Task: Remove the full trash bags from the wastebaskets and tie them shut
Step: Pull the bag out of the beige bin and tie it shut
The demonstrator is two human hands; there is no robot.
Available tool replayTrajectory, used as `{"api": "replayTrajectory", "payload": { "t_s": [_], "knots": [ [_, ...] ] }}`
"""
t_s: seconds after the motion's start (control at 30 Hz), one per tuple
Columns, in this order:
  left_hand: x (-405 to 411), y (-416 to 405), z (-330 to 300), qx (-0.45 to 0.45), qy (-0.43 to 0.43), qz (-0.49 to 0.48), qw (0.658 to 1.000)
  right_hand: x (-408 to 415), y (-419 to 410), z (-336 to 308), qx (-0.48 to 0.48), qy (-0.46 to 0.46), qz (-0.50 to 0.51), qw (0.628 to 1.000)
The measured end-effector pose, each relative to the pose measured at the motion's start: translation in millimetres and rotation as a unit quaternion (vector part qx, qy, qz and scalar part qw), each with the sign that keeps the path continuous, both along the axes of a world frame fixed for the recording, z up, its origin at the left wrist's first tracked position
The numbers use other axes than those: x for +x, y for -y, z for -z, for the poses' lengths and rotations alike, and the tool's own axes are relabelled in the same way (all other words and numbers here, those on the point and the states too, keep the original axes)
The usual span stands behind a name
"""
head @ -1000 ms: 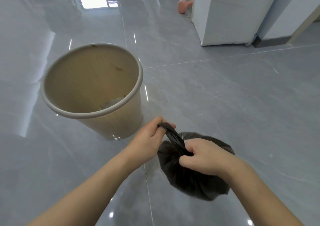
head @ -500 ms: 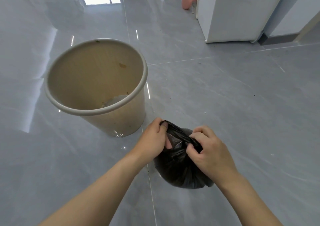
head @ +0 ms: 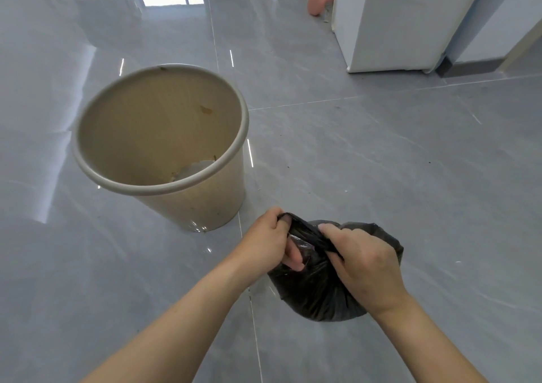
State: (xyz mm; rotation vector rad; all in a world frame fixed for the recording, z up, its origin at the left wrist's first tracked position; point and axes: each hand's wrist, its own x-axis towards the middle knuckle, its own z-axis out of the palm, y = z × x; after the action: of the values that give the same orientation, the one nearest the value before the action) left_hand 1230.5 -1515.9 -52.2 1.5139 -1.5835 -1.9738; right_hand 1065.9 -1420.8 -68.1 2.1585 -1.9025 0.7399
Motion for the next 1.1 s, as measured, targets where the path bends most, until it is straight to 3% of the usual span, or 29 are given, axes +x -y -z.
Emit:
{"api": "replayTrajectory", "payload": {
  "t_s": [0.23, 0.33, 0.4, 0.47, 0.57, 0.67, 0.77, 0.8, 0.9, 0.97, 1.1],
  "knots": [
    [2.2, 4.9, 5.1, -0.046, 0.052, 0.047, 0.996, -0.9, 0.6, -10.5, 0.027, -0.001, -0.088, 0.996],
    [8.1, 8.0, 2.1, -0.06, 0.028, 0.032, 0.997, 0.2, 4.7, -17.8, 0.085, 0.128, -0.021, 0.988],
    [14.1, 3.6, -2.1, -0.092, 0.015, 0.019, 0.995, -0.1, 9.1, -18.2, 0.142, 0.277, 0.027, 0.95],
    [18.9, -6.5, -4.9, -0.141, 0.012, 0.016, 0.99, -3.7, 14.8, -12.8, 0.193, 0.366, 0.074, 0.907],
    [18.1, -22.8, -1.6, -0.203, 0.046, 0.074, 0.975, -9.9, 20.0, -6.9, 0.28, 0.411, 0.131, 0.858],
    [12.9, -27.4, 8.3, -0.31, 0.157, 0.151, 0.925, -10.4, 24.1, -3.3, 0.319, 0.453, 0.163, 0.816],
    [8.6, -26.7, 13.1, -0.343, 0.195, 0.138, 0.909, -10.0, 26.5, -5.6, 0.325, 0.533, 0.169, 0.762],
    [7.7, -25.7, 14.1, -0.346, 0.196, 0.132, 0.908, -9.7, 26.9, -6.9, 0.325, 0.55, 0.163, 0.751],
    [7.1, -21.6, 13.9, -0.356, 0.191, 0.121, 0.907, -8.9, 27.5, -9.4, 0.332, 0.517, 0.164, 0.772],
    [7.9, -19.7, 12.7, -0.35, 0.185, 0.109, 0.912, -5.7, 26.7, -12.5, 0.344, 0.528, 0.166, 0.758],
    [11.4, -15.6, 13.9, -0.349, 0.188, 0.094, 0.913, -1.7, 25.5, -26.0, 0.35, 0.684, 0.127, 0.627]
  ]
}}
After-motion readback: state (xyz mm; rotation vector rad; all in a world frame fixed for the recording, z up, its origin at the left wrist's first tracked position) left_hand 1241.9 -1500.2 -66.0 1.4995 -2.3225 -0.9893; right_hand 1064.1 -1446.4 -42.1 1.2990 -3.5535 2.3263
